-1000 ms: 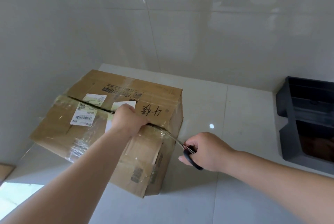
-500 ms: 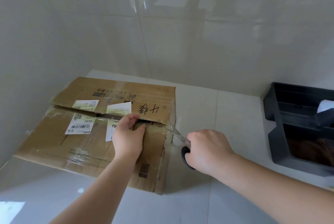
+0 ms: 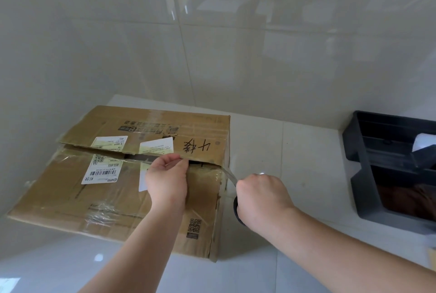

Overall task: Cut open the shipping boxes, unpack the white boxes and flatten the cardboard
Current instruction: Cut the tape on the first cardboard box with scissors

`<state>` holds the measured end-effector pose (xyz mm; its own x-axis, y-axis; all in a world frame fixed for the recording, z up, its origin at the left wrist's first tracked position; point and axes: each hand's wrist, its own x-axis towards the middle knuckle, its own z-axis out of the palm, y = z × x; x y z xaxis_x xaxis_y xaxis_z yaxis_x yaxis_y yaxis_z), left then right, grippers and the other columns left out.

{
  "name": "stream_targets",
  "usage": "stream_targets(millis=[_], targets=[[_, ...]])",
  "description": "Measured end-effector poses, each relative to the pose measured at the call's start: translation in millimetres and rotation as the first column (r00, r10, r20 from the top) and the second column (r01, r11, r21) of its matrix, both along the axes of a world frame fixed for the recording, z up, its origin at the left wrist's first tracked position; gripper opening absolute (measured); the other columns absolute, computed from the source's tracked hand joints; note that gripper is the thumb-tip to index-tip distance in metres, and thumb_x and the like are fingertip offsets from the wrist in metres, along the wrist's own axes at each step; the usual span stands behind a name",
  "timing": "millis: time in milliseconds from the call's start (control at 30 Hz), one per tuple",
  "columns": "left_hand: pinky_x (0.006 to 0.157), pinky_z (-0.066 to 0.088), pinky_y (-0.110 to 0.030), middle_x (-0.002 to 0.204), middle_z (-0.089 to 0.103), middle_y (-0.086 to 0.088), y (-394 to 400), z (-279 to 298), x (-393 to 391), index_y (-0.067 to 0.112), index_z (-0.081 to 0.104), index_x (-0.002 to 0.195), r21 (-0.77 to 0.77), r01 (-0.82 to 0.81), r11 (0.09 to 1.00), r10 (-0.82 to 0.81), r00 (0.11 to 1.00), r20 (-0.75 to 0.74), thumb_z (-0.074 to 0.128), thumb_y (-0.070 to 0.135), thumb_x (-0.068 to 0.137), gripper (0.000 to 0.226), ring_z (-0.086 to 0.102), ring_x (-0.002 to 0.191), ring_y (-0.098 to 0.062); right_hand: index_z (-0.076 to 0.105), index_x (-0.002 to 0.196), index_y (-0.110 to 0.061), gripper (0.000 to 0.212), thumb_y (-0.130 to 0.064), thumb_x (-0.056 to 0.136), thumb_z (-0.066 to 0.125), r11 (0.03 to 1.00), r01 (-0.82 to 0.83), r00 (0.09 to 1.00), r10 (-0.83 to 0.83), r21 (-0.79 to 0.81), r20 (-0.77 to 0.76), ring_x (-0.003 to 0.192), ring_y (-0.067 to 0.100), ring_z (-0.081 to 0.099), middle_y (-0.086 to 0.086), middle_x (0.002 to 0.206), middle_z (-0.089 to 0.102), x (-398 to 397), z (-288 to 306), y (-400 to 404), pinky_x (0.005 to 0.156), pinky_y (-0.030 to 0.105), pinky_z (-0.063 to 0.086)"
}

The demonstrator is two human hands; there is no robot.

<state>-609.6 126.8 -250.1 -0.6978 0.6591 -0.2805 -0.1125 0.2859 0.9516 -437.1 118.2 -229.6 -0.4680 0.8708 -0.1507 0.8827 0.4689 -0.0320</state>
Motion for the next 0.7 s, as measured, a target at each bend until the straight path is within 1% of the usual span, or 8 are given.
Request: stream_targets(millis=[167, 233, 300, 367, 433, 500, 600, 700], targets=[[0.050, 0.038, -0.025, 0.065, 0.060, 0.009, 7.7, -0.2, 2.0, 0.025, 0.056, 0.079, -0.063, 0.053, 0.997, -0.063, 0.982, -0.179, 0.072, 0.031, 0.082, 0.018, 0.052, 0.056, -0.011, 0.050, 0.067, -0.016, 0.020, 0.002, 0.075, 0.054, 0.998, 0.061, 0.998, -0.061, -0.013, 0.010, 0.065, 0.031, 0.049, 0.002, 0.056, 0.033, 3.1, -1.2, 3.0, 0.055, 0.027, 0.034], [0.049, 0.037, -0.025, 0.063, 0.055, 0.008, 8.4, -1.5, 6.4, 0.025, 0.053, 0.080, -0.067, 0.066, 0.996, -0.079, 0.975, -0.209, 0.067, 0.034, 0.086, 0.017, 0.047, 0.052, -0.012, 0.053, 0.069, -0.016, 0.016, -0.005, 0.080, 0.055, 0.995, 0.098, 0.995, -0.098, 0.007, 0.012, 0.068, 0.031, 0.055, 0.006, 0.064, 0.050, 9.6, 0.2, 7.6, 0.058, 0.028, 0.034], [0.055, 0.041, -0.027, 0.068, 0.061, 0.010, 9.0, -1.2, 9.7, 0.029, 0.055, 0.083, -0.052, 0.086, 0.995, -0.095, 0.973, -0.212, 0.063, 0.034, 0.088, 0.011, 0.055, 0.059, -0.013, 0.061, 0.080, -0.017, 0.007, -0.012, 0.084, 0.057, 0.993, 0.119, 0.993, -0.119, 0.009, 0.020, 0.077, 0.030, 0.062, 0.007, 0.081, 0.064, 15.2, -0.1, 9.6, 0.059, 0.027, 0.033], [0.061, 0.041, -0.021, 0.075, 0.066, 0.017, 10.8, 2.4, 10.6, 0.036, 0.060, 0.087, -0.002, 0.113, 0.994, -0.112, 0.976, -0.187, 0.059, 0.033, 0.091, 0.005, 0.061, 0.069, -0.001, 0.056, 0.078, -0.019, 0.005, -0.017, 0.083, 0.057, 0.990, 0.142, 0.990, -0.142, -0.005, 0.020, 0.073, 0.028, 0.058, 0.005, 0.085, 0.065, 19.1, -2.6, 9.2, 0.058, 0.027, 0.031], [0.065, 0.038, -0.013, 0.077, 0.064, 0.033, 13.1, 6.3, 8.4, 0.037, 0.065, 0.091, 0.051, 0.148, 0.988, -0.139, 0.978, -0.157, 0.055, 0.030, 0.094, 0.012, 0.057, 0.073, 0.018, 0.047, 0.073, -0.020, 0.009, -0.020, 0.078, 0.054, 0.987, 0.162, 0.987, -0.162, 0.007, 0.010, 0.063, 0.027, 0.046, 0.003, 0.080, 0.064, 20.9, -4.9, 9.2, 0.053, 0.028, 0.025], [0.066, 0.036, -0.011, 0.076, 0.061, 0.039, 15.5, 7.1, 6.5, 0.036, 0.067, 0.094, 0.067, 0.169, 0.983, -0.158, 0.976, -0.153, 0.055, 0.028, 0.094, 0.014, 0.052, 0.072, 0.026, 0.046, 0.072, -0.020, 0.009, -0.021, 0.075, 0.054, 0.985, 0.167, 0.986, -0.167, 0.030, -0.011, 0.060, 0.027, 0.042, 0.001, 0.069, 0.055, 22.3, -5.5, 11.6, 0.049, 0.029, 0.020], [0.063, 0.036, -0.011, 0.071, 0.061, 0.038, 14.2, 4.8, 7.7, 0.035, 0.065, 0.093, 0.063, 0.189, 0.980, -0.175, 0.969, -0.176, 0.057, 0.030, 0.094, 0.010, 0.052, 0.067, 0.024, 0.045, 0.070, -0.019, 0.011, -0.023, 0.076, 0.054, 0.985, 0.155, 0.988, -0.153, 0.070, -0.034, 0.059, 0.027, 0.040, -0.001, 0.057, 0.035, 21.4, -3.1, 17.9, 0.047, 0.028, 0.017], [0.055, 0.038, -0.006, 0.071, 0.063, 0.033, 15.6, 8.1, 9.1, 0.035, 0.066, 0.091, 0.062, 0.238, 0.969, -0.221, 0.953, -0.208, 0.059, 0.033, 0.092, 0.007, 0.055, 0.063, 0.018, 0.045, 0.070, -0.018, 0.011, -0.023, 0.077, 0.053, 0.987, 0.141, 0.990, -0.138, 0.079, -0.040, 0.059, 0.027, 0.039, -0.003, 0.056, 0.030, 19.8, -1.3, 25.9, 0.046, 0.027, 0.015]])
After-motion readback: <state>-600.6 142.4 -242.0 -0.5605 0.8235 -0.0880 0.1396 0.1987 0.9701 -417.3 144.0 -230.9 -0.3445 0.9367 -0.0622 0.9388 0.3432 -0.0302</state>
